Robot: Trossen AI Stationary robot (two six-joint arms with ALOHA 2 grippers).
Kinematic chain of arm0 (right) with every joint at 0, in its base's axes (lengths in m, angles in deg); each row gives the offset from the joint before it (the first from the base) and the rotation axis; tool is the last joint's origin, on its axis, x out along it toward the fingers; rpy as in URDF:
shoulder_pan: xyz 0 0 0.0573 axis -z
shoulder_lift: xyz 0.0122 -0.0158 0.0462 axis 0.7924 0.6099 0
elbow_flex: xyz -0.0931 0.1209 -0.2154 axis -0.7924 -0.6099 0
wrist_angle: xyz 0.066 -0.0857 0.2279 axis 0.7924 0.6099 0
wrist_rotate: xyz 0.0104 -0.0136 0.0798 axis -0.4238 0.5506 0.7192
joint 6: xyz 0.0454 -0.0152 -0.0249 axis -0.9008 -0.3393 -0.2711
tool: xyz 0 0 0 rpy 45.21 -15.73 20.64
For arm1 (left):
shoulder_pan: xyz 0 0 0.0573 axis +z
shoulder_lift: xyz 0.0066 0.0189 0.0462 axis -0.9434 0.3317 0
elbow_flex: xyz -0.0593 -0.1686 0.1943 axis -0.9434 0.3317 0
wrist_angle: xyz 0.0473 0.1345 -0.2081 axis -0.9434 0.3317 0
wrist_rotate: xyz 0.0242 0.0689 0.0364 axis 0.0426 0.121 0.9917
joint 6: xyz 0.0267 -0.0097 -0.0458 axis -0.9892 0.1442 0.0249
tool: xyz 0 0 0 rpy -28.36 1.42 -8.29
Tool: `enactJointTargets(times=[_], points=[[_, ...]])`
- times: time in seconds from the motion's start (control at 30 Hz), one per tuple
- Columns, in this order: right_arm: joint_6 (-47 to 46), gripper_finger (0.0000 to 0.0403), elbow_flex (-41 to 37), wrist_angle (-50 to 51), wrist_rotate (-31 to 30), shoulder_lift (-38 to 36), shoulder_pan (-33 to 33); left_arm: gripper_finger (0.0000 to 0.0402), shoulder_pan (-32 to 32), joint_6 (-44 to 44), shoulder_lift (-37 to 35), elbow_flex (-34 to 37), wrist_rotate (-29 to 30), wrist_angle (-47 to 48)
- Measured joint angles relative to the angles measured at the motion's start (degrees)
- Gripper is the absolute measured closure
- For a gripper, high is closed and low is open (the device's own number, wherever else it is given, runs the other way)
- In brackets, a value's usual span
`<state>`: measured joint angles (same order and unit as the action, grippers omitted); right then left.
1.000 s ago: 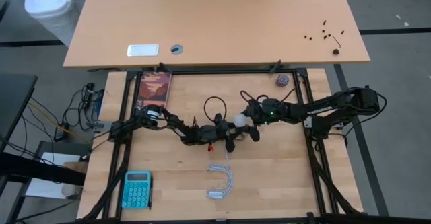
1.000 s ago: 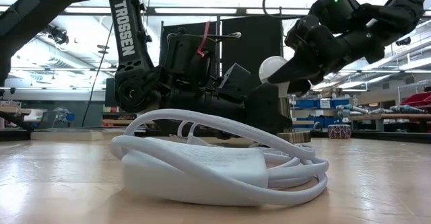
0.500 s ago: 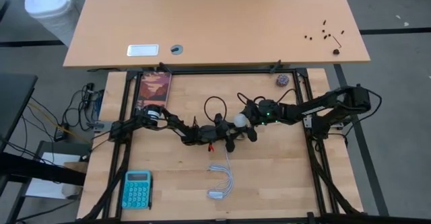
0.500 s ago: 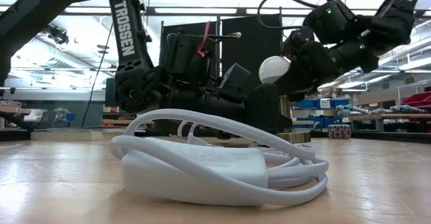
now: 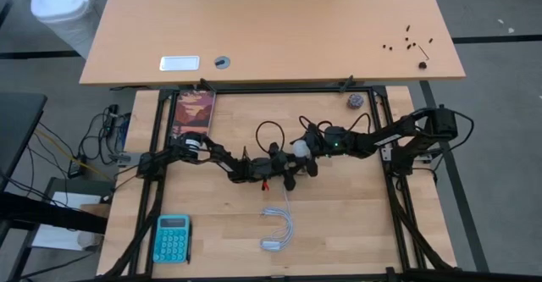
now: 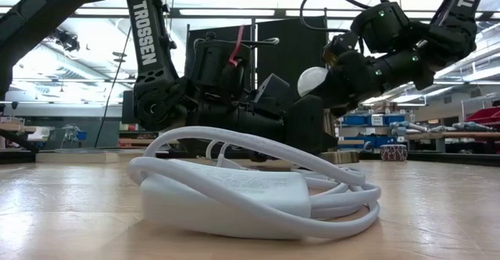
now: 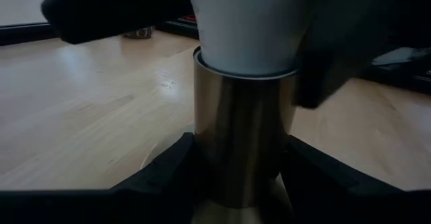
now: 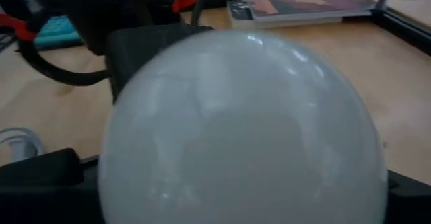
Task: Screw lightbulb
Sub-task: Insert the lightbulb into the desk lamp
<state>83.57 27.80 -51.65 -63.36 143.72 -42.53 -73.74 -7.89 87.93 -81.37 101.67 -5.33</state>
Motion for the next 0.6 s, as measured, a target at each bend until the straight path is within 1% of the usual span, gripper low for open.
enactJointTargets(times=[0.17, 0.23, 0.3, 0.37, 0.43, 0.53, 0.6], points=[[-2.4, 0.0096, 0.0, 0.6, -1.3, 0.0, 0.0, 0.0203, 0.0, 0.5, 0.0, 0.0, 1.0, 0.2], [-3.4, 0.0096, 0.0, 1.9, -0.3, -0.2, 0.1, 0.0203, 0.0, 0.6, 0.0, 0.0, 1.0, 0.5], [-3.6, 0.0096, 0.1, 5.6, 2.3, -1.2, 0.6, 0.0203, 0.0, 0.5, 0.0, 0.0, 1.0, 0.6], [-3.4, 0.0096, 1.5, 12.8, 5.9, -2.9, 1.4, 0.0203, 0.0, 0.1, 0.0, 0.0, 1.0, 0.7], [-2.4, 0.0095, 4.6, 23.2, 8.4, -4.7, 2.1, 0.0203, 0.0, 0.1, 0.0, 0.0, 1.0, 0.7], [1.3, 0.0089, 11.3, 39.5, 11.7, -6.2, 2.9, 0.0203, 0.0, 0.1, 0.0, 0.0, 1.0, 0.6], [5.0, 0.0083, 16.4, 49.4, 12.3, -6.5, 3.0, 0.0203, 0.0, 0.2, 0.0, 0.0, 1.0, 0.4]])
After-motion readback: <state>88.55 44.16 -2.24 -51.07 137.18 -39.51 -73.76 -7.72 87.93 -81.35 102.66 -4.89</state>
